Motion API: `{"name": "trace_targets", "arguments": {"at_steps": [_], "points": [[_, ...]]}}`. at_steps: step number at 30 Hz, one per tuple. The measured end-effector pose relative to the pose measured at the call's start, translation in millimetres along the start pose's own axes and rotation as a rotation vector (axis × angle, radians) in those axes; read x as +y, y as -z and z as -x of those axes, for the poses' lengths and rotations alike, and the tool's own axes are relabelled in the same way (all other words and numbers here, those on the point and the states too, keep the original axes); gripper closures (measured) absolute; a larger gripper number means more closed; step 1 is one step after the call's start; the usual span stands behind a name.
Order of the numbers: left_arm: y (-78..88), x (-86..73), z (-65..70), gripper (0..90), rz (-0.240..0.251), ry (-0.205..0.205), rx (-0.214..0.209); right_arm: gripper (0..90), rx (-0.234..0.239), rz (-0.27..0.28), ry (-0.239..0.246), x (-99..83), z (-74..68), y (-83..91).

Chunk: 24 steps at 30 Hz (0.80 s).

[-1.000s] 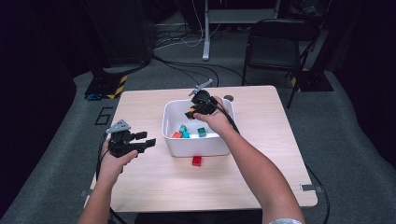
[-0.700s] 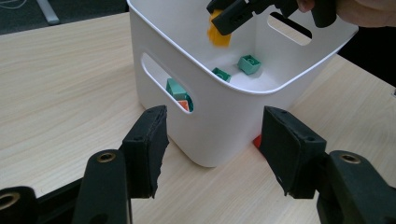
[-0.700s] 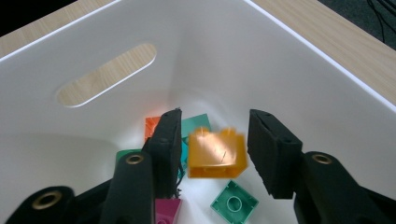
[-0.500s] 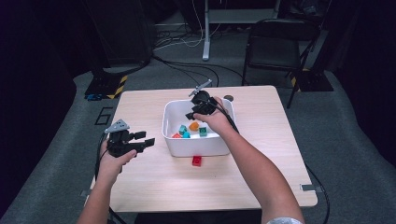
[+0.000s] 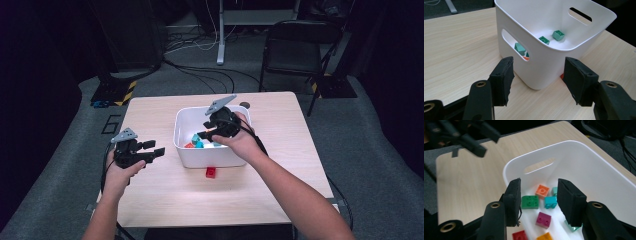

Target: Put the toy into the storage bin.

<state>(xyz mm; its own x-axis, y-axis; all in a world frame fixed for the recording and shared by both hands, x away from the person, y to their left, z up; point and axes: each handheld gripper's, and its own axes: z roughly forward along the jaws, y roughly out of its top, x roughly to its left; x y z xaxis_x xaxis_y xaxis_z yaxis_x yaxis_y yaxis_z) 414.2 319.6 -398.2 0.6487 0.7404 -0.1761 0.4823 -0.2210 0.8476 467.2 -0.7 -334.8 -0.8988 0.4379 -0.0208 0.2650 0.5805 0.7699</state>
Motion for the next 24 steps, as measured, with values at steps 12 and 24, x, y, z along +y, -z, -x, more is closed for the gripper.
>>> {"name": "trace_targets", "arguments": {"at_steps": [12,24], "points": [[-3.0,-0.8,1.0,41.3,-0.011,0.002,0.001,54.3,0.037,0.000,0.007,-38.0,-27.9,2.0],[-3.0,-1.1,-0.1,41.3,-0.010,0.000,0.002,54.9,0.025,-0.036,0.014,-86.0,-45.0,-29.4]]}}
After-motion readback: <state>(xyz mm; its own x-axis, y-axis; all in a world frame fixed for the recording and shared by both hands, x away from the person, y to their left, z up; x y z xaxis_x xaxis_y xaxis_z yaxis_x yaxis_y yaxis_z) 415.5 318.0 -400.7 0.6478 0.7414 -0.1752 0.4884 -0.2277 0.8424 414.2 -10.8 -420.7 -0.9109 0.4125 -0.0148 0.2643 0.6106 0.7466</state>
